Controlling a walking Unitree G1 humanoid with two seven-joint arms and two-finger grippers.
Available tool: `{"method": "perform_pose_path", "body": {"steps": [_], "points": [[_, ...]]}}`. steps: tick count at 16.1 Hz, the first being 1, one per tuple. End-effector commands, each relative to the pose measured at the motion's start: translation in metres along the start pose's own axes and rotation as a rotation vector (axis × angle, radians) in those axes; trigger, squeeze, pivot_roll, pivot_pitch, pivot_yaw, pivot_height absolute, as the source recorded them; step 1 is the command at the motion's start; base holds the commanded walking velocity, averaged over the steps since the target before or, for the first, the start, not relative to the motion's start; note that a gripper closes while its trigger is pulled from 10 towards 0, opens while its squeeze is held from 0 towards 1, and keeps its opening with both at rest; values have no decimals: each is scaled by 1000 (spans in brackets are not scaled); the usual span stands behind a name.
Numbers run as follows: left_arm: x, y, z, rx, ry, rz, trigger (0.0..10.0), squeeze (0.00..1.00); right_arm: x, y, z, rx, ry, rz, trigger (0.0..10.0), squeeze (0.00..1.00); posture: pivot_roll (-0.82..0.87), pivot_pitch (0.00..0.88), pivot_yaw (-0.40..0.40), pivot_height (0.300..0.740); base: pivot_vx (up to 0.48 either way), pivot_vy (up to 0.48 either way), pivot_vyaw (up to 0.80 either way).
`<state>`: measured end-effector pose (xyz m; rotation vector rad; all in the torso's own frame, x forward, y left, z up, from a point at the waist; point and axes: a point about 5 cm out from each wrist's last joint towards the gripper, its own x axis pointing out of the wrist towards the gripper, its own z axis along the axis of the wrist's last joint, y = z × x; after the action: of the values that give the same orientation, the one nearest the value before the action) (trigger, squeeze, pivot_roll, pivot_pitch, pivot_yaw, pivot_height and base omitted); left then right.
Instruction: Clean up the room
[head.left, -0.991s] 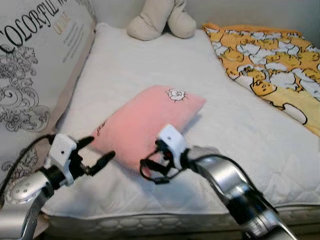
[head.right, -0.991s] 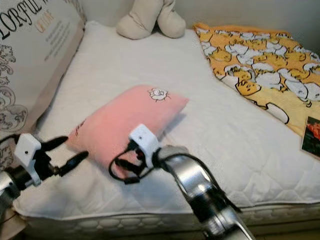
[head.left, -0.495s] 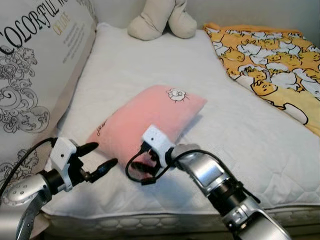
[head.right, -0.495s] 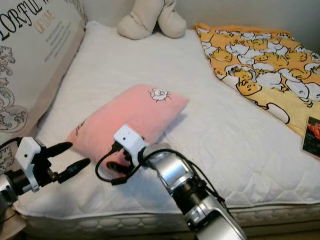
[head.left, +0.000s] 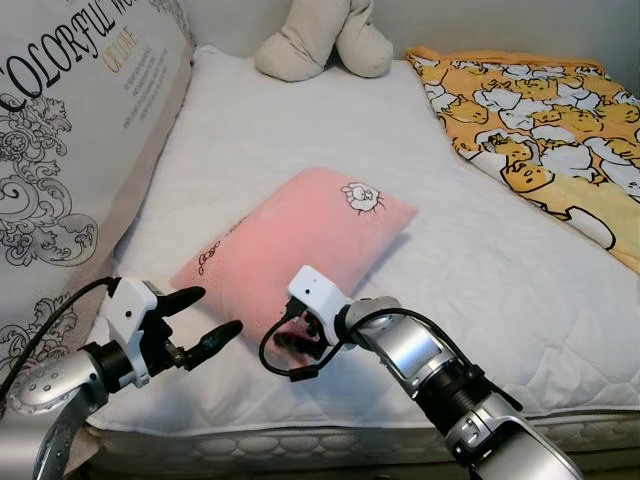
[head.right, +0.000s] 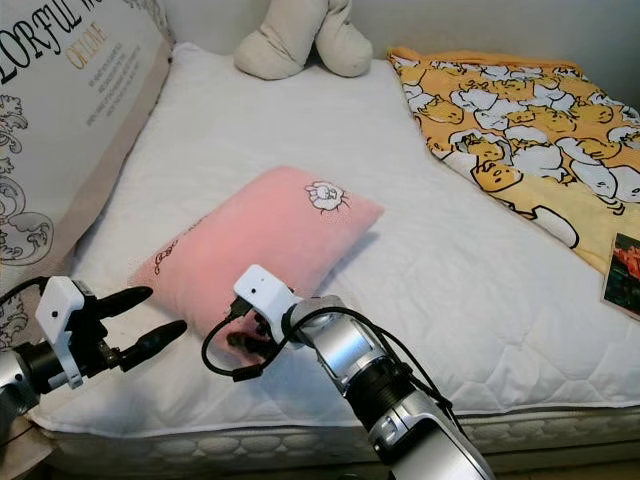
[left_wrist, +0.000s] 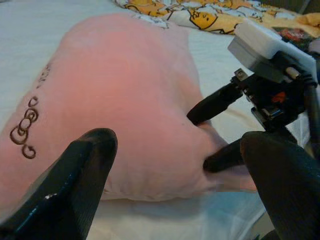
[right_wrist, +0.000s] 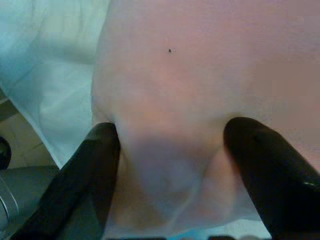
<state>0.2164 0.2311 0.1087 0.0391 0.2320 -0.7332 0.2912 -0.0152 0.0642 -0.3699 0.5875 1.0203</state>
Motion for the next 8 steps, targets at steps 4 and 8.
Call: {"method": "perform_pose_path", "body": {"steps": [4,8], "points": [[-1,-4,5,-6,-20,-13,10000,0,-1,-1,-1,-11,0,10,0,0,-7,0,-27,740,0,0,0],[3,-5,9,-18,-53,-9,10000,0,-1,0,3,-6,-30,33,0,0,-12,0,-37,740,0,0,0]]}}
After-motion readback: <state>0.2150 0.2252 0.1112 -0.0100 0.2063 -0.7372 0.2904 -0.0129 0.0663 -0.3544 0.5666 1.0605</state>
